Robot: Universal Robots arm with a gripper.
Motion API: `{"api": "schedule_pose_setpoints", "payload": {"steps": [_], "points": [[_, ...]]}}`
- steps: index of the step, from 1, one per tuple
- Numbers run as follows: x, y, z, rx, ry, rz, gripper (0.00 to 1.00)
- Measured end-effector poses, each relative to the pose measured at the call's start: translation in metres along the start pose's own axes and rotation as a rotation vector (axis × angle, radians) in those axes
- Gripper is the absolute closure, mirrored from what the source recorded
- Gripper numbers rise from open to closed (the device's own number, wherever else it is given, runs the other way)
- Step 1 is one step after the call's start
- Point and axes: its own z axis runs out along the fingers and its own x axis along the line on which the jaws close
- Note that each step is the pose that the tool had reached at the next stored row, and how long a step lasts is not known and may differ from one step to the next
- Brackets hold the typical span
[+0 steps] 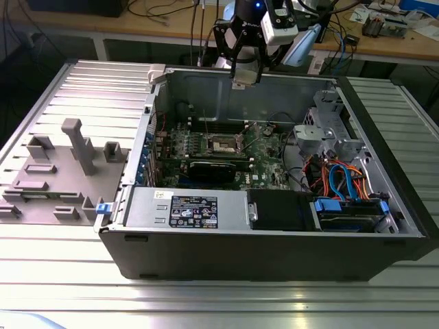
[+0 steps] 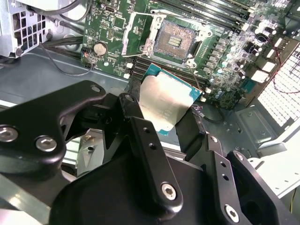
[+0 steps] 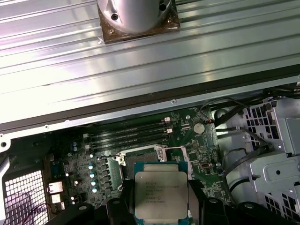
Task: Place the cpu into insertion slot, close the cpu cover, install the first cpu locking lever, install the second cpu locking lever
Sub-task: 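Place the cpu into insertion slot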
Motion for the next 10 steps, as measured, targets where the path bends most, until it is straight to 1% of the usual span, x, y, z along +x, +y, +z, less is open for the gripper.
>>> {"api": "schedule_pose_setpoints", "payload": {"steps": [10], "points": [[0.0, 0.0, 0.0, -0.0001, -0.0005, 0.006, 0.46]]}}
